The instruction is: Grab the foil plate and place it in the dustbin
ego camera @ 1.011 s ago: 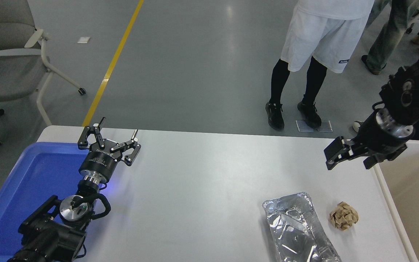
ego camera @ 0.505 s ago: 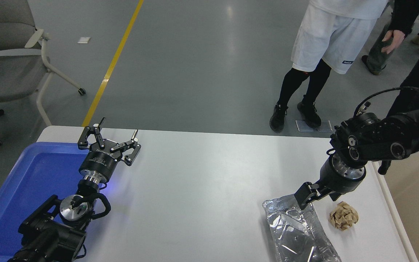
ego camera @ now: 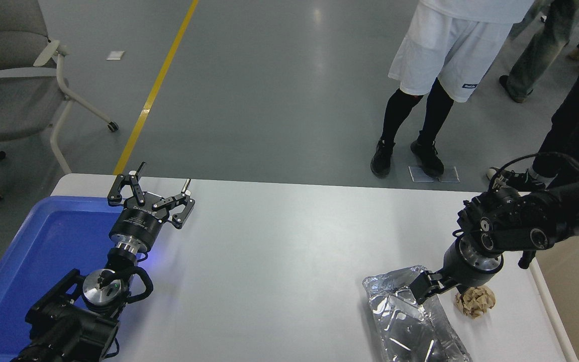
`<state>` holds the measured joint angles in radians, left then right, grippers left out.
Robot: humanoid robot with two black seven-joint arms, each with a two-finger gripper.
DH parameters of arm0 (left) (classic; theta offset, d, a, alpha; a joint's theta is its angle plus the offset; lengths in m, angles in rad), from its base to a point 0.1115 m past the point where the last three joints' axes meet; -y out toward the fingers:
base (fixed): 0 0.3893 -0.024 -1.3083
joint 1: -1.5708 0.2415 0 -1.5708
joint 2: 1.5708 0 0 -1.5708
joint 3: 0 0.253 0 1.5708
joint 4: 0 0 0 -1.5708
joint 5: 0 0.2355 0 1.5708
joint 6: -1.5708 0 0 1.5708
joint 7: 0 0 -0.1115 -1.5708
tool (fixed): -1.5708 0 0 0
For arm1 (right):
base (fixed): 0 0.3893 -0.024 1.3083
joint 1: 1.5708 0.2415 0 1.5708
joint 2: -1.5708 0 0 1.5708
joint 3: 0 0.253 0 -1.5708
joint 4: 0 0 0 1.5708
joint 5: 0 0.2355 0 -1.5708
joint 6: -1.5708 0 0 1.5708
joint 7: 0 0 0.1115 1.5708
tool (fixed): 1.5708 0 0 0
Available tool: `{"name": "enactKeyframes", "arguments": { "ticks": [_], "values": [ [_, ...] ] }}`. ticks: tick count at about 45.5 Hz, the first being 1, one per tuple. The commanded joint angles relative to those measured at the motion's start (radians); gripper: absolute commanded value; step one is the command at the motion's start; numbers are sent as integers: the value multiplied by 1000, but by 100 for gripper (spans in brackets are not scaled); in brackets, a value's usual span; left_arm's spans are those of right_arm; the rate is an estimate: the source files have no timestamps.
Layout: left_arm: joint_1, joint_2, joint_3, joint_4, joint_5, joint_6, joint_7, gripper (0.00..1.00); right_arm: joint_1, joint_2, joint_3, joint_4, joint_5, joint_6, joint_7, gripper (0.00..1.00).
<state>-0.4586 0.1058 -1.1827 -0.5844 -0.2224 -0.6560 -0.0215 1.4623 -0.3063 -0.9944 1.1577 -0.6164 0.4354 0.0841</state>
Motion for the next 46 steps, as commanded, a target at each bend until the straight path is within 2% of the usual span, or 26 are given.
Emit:
{"name": "enactKeyframes", "arguments": {
  "ticks": [1, 46],
  "values": [
    [0, 0, 0, 0, 0, -1, 0, 99, -56, -2, 2, -21, -2, -44, 2, 99],
    [0, 0, 0, 0, 0, -1, 0, 99, -183, 10, 36, -89, -5, -119, 2, 94]
  ]
}}
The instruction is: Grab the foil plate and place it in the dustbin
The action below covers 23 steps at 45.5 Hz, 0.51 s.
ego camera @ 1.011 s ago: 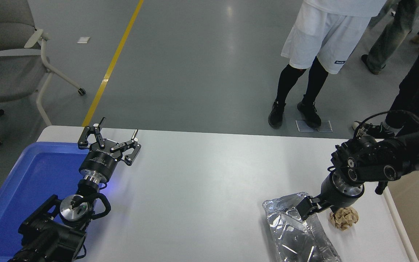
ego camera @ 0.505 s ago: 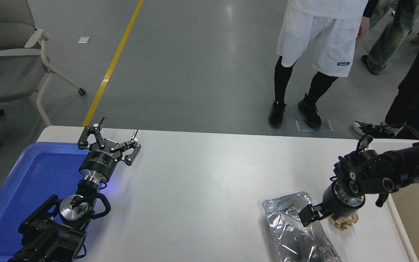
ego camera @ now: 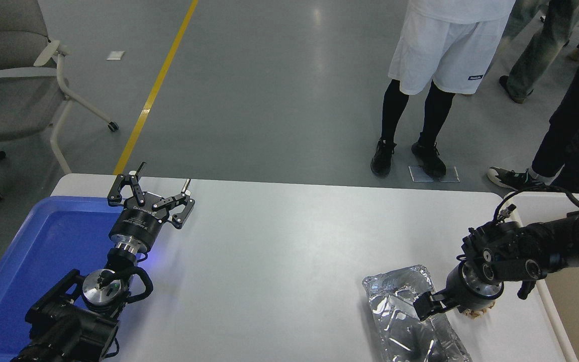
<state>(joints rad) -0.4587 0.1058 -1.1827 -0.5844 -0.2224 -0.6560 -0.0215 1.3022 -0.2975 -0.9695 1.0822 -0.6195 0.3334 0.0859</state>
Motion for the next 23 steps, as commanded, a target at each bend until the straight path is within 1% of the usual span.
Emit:
{"name": "enactKeyframes", "arguments": {
  "ticks": [1, 8, 12, 21, 23],
  "values": [
    [0, 0, 0, 0, 0, 1, 0, 99, -27, 1, 11, -15, -2, -19, 0, 94],
    [0, 0, 0, 0, 0, 1, 0, 99, -46, 1, 11, -16, -6, -48, 2, 93],
    [0, 0, 0, 0, 0, -1, 0, 99, -55, 1, 11, -16, -40, -63, 2, 89],
    [0, 0, 0, 0, 0, 1, 0, 99, -74, 1, 11, -15, -112, -135, 5, 88],
    [0, 0, 0, 0, 0, 1, 0, 99, -77, 3, 11, -15, -118, -139, 5, 85]
  ]
}}
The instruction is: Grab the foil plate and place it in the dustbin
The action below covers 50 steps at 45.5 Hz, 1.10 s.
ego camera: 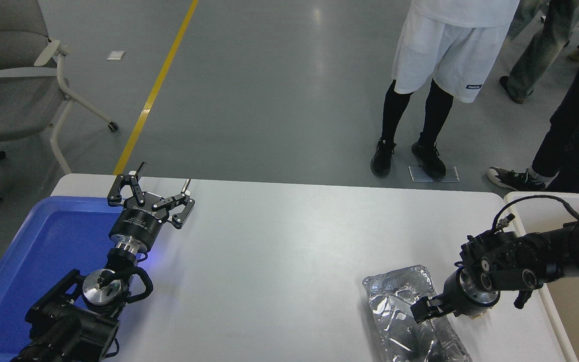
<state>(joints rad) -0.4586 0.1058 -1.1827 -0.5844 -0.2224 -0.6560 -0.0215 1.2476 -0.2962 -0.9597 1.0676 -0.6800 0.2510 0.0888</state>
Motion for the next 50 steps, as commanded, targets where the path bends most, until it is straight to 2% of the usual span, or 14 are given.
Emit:
{"name": "enactKeyframes", "arguments": {
  "ticks": [1, 7, 12, 39, 50],
  "values": [
    [0, 0, 0, 0, 0, 0, 0, 99, -23, 2, 1, 0, -59, -56, 2, 81],
    [0, 0, 0, 0, 0, 1, 0, 99, -24, 2, -8, 0, -79, -53, 2, 31],
    [0, 0, 0, 0, 0, 1, 0, 99, -17, 2, -10, 2, -113, -52, 2, 0],
    [0, 0, 0, 0, 2, 1, 0, 99, 19, -14, -24, 14, -109, -26, 2, 0],
    [0, 0, 0, 0, 2, -1, 0, 99, 154, -90, -47, 120, -98, 33, 2, 0]
  ]
}}
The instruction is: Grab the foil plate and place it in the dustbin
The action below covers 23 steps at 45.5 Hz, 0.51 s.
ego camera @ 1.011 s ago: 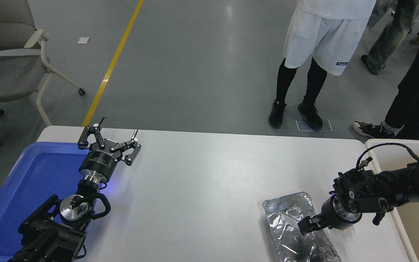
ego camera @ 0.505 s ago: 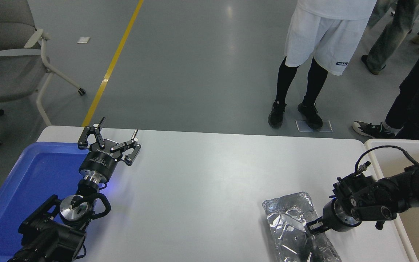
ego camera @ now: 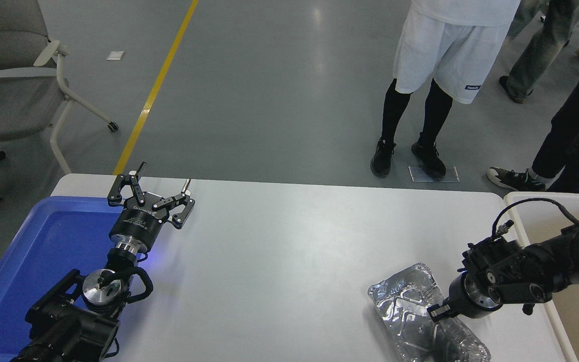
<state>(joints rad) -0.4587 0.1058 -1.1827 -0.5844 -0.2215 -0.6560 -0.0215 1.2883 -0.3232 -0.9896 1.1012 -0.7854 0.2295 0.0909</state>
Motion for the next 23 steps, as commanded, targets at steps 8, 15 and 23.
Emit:
{"name": "enactKeyframes", "arguments": {
  "ticks": [8, 15, 23],
  "values": [
    [0, 0, 0, 0, 1, -1, 0, 99, 281, -118, -37, 196, 9, 122, 0, 0],
    [0, 0, 0, 0, 1, -1, 0, 99, 414, -151, -35, 246, 11, 211, 1, 0],
    [0, 0, 0, 0, 1, 1, 0, 99, 571, -197, -40, 325, 14, 294, 1, 0]
  ]
}}
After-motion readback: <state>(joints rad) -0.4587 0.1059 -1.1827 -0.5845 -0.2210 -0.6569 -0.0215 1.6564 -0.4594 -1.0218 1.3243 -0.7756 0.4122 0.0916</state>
